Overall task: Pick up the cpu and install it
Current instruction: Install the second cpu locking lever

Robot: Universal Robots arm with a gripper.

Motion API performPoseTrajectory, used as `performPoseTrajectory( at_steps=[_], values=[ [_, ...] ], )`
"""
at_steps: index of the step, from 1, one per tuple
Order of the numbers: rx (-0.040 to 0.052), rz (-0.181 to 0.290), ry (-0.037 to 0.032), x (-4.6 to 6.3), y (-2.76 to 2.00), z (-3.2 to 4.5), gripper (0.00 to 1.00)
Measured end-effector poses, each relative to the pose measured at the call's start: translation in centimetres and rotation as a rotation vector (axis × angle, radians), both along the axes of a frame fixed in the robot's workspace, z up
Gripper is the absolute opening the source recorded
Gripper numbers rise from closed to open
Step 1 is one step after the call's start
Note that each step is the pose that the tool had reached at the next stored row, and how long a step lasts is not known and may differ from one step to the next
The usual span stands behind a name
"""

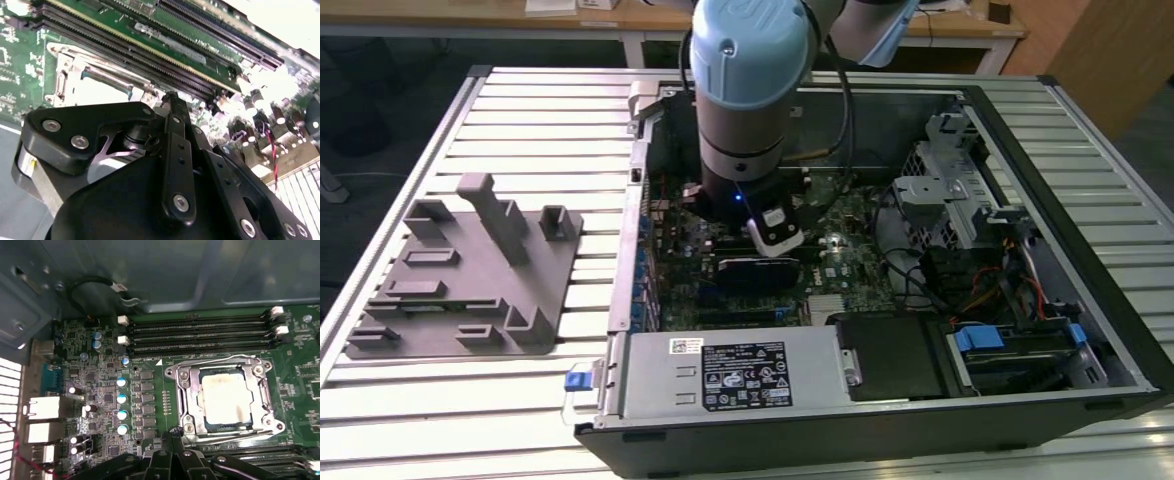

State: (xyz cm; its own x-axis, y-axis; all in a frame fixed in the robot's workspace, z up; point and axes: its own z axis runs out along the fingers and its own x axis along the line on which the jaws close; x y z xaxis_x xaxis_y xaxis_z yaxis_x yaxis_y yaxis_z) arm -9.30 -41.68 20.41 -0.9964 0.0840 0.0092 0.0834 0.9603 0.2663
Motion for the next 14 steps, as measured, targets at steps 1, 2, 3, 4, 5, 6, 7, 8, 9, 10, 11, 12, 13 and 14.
performPoseTrajectory(
  at_steps=[1, 2, 3, 4, 5, 6, 7, 8, 9, 10, 11, 12, 13, 14],
  values=[
    [-0.0001, 0.0, 0.0001, 0.0, 0.0, 0.27, 0.11],
    [-0.0002, 0.0, 0.0001, 0.0, 0.0, 0.53, 0.11],
    [-0.0005, 0.0, 0.0001, 0.0, 0.0, 0.77, 0.11],
    [-0.0012, 0.0, 0.0, 0.0, 0.0, 1.0, 0.11],
    [-0.0025, 0.0, 0.0, 0.0, 0.0, 1.19, 0.11],
    [-0.0046, 0.0, 0.0, 0.0, 0.0, 1.37, 0.11],
    [-0.0068, 0.0, 0.0001, 0.1, 0.0, 1.52, 0.11],
    [-0.0091, 0.0, 0.0001, 0.1, 0.0, 1.66, 0.11],
    [-0.0115, 0.0, 0.0, 0.1, 0.01, 1.77, 0.11],
    [-0.014, 0.0, -0.0001, 0.1, 0.01, 1.84, 0.11],
    [-0.0169, 0.0, -0.0001, 0.1, 0.01, 1.87, 0.11],
    [-0.0178, 0.0, 0.0, 0.1, 0.01, 1.88, 0.11],
    [-0.0178, 0.0, 0.0, 0.1, 0.0, 1.88, 0.11],
    [-0.0179, 0.0, 0.0, 0.1, 0.0, 1.88, 0.11]
  ],
)
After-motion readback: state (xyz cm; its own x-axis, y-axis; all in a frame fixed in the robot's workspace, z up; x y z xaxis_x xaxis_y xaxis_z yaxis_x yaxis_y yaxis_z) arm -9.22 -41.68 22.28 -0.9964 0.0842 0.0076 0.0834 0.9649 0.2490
